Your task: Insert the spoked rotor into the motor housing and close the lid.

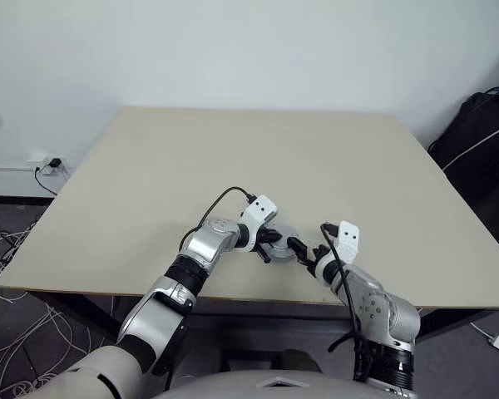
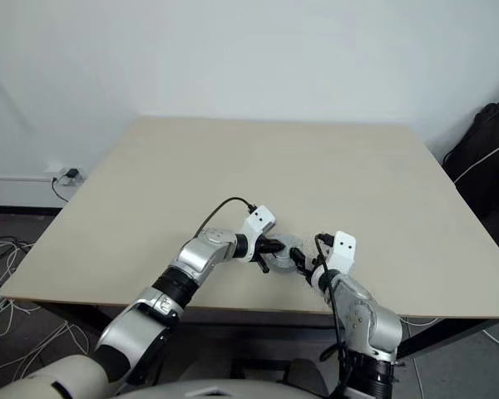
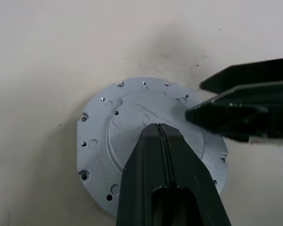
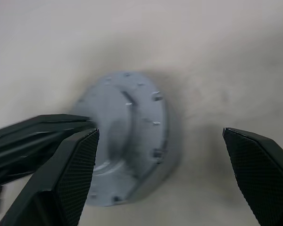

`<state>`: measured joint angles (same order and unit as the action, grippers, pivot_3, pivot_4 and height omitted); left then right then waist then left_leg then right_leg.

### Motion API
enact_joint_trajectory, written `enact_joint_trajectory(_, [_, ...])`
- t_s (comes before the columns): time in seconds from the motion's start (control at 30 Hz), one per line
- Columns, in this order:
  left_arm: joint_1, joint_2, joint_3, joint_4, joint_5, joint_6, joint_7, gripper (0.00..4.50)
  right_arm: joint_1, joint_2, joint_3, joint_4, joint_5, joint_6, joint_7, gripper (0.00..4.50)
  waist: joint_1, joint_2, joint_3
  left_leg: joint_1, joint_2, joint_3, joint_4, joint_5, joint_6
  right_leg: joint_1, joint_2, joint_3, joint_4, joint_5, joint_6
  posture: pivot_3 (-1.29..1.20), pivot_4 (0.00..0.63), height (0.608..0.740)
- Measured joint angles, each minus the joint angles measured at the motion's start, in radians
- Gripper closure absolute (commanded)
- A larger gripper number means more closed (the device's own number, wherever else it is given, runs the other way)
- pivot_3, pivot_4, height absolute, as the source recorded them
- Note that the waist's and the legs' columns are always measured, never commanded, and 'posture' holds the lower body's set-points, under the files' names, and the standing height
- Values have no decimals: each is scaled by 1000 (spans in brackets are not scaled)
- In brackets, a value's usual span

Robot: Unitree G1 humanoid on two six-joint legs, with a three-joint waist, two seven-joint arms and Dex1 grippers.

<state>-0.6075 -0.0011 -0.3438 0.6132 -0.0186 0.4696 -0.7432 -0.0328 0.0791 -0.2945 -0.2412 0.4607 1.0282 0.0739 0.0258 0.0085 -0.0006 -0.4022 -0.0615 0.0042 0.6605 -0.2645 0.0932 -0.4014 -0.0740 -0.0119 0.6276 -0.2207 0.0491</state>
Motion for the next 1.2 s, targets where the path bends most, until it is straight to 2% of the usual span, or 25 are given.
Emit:
enact_joint_trajectory(0.33, [9,9,1,-15,0,2,0,4500,-63,2,-47,131,78,-55,-46,26,-6,1,0,0,0,0,0,0,0,0,0,0,0,0,0,0,0,740])
enact_joint_trajectory(0.77, [64,57,24,-96,-3,22,1,4500,-113,18,-222,255,407,-3,-141,26,-19,5,-3,0,0,0,-1,0,0,0,0,1,0,0,0,0,0,740])
enact_joint_trajectory(0.9, [78,71,33,-117,-6,25,1,4500,-114,19,-225,282,486,30,-151,26,-26,6,-3,0,0,0,-1,0,0,0,0,1,0,0,0,0,0,740])
enact_joint_trajectory(1.2, [87,83,47,-134,-10,44,6,4500,-114,19,-223,321,553,44,-164,26,-39,6,-3,0,0,0,-1,0,0,0,0,1,0,0,0,0,0,740])
